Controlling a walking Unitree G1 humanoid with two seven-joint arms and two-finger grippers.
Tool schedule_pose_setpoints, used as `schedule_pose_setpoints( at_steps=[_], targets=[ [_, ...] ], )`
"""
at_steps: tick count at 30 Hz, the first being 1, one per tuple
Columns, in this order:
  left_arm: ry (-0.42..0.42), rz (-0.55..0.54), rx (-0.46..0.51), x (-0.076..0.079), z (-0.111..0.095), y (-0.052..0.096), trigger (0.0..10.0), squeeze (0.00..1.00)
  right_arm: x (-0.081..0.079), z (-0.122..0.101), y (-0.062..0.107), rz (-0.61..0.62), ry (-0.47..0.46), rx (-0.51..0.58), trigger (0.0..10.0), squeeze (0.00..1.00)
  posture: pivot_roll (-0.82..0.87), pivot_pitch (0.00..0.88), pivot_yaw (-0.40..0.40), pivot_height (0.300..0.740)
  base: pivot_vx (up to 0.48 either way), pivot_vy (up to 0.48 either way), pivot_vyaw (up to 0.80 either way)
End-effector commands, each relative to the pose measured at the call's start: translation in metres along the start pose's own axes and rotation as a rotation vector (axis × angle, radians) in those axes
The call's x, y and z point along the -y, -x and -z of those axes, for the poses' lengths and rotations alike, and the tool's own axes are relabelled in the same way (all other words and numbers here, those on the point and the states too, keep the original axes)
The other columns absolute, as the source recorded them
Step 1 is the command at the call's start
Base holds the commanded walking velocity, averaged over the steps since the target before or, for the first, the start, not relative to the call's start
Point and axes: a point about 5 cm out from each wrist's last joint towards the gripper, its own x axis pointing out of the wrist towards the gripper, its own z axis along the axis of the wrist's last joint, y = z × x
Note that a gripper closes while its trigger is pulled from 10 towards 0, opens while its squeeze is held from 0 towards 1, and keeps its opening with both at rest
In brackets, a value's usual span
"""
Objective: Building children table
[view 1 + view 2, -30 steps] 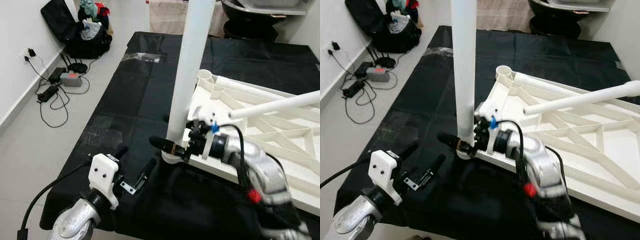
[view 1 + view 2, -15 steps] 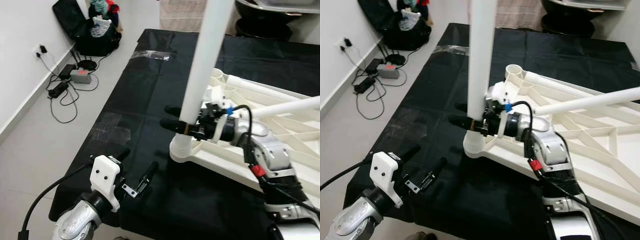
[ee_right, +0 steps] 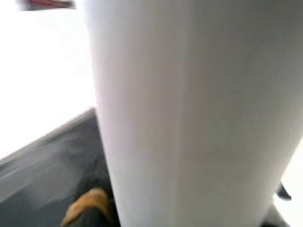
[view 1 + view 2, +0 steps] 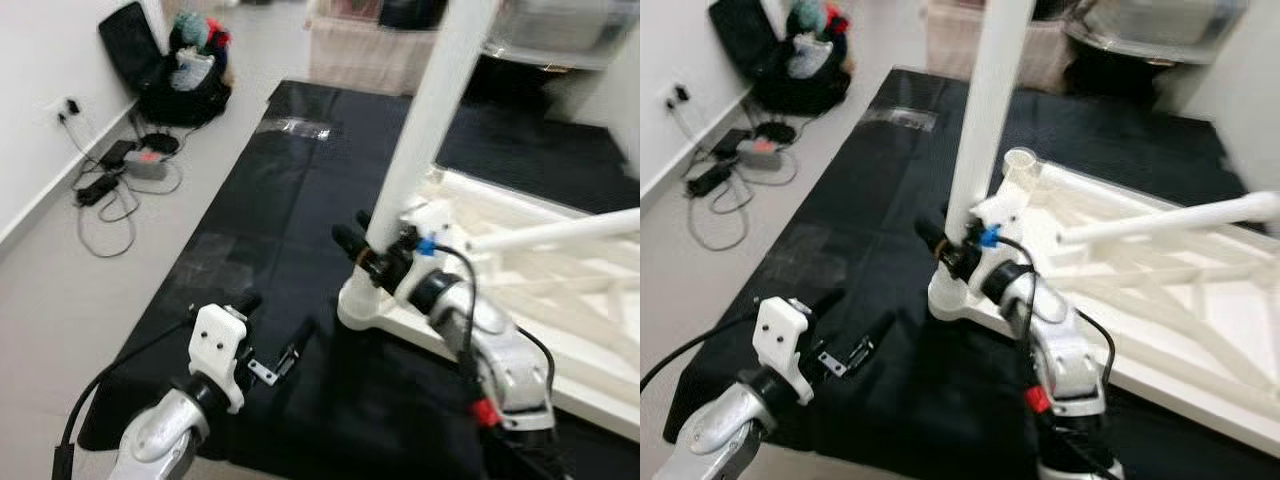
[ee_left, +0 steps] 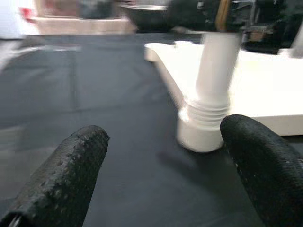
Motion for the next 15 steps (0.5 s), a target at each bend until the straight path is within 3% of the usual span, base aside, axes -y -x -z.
schedule_pose_setpoints(
  at_steps=[1, 5, 6, 8, 9, 12, 13, 15],
  targets=[
    [-0.013, -0.018, -0.014, -0.005, 0.007, -0.006, 10.0, 0.0, -0.022, 0.037, -0.004, -0.057, 0.007, -0.167, 0.0, 0.0, 0.02, 0.0, -0.088, 0.74, 0.0, 0.0, 0.0],
    [-0.018, -0.026, -0.011, -0.009, 0.009, -0.011, 10.0, 0.0, -0.035, 0.035, -0.011, -0.149, -0.009, -0.145, 0.0, 0.0, 0.01, 0.0, -0.086, 0.74, 0.0, 0.0, 0.0],
    [-0.019, -0.027, -0.01, -0.01, 0.009, -0.013, 10.0, 0.0, -0.037, 0.035, -0.014, -0.175, -0.007, -0.143, 3.7, 0.0, 0.01, 0.0, -0.081, 0.74, 0.0, 0.0, 0.0],
    [-0.021, -0.026, -0.008, -0.011, 0.01, -0.014, 10.0, 0.0, -0.038, 0.033, -0.014, -0.18, -0.005, -0.142, 3.7, 0.0, 0.01, 0.0, -0.08, 0.74, 0.0, 0.0, 0.0],
    [-0.023, -0.026, -0.006, -0.011, 0.01, -0.016, 10.0, 0.0, -0.041, 0.03, -0.015, -0.214, -0.019, -0.13, 10.0, 0.0, 0.0, 0.0, -0.077, 0.74, 0.0, 0.0, 0.0],
    [-0.027, -0.026, -0.002, -0.011, 0.01, -0.016, 10.0, 0.0, -0.044, 0.02, -0.015, -0.284, -0.072, -0.086, 10.0, 0.0, -0.01, 0.0, -0.066, 0.74, 0.0, 0.0, 0.0],
    [-0.027, -0.025, 0.0, -0.011, 0.01, -0.016, 10.0, 0.0, -0.046, 0.015, -0.014, -0.336, -0.101, -0.066, 10.0, 0.08, -0.01, 0.0, -0.064, 0.74, 0.0, 0.0, 0.0],
    [-0.028, -0.025, 0.002, -0.011, 0.009, -0.016, 10.0, 0.0, -0.047, 0.013, -0.012, -0.366, -0.117, -0.056, 10.0, 0.08, -0.01, 0.0, -0.064, 0.74, 0.0, 0.0, 0.0]
  ],
)
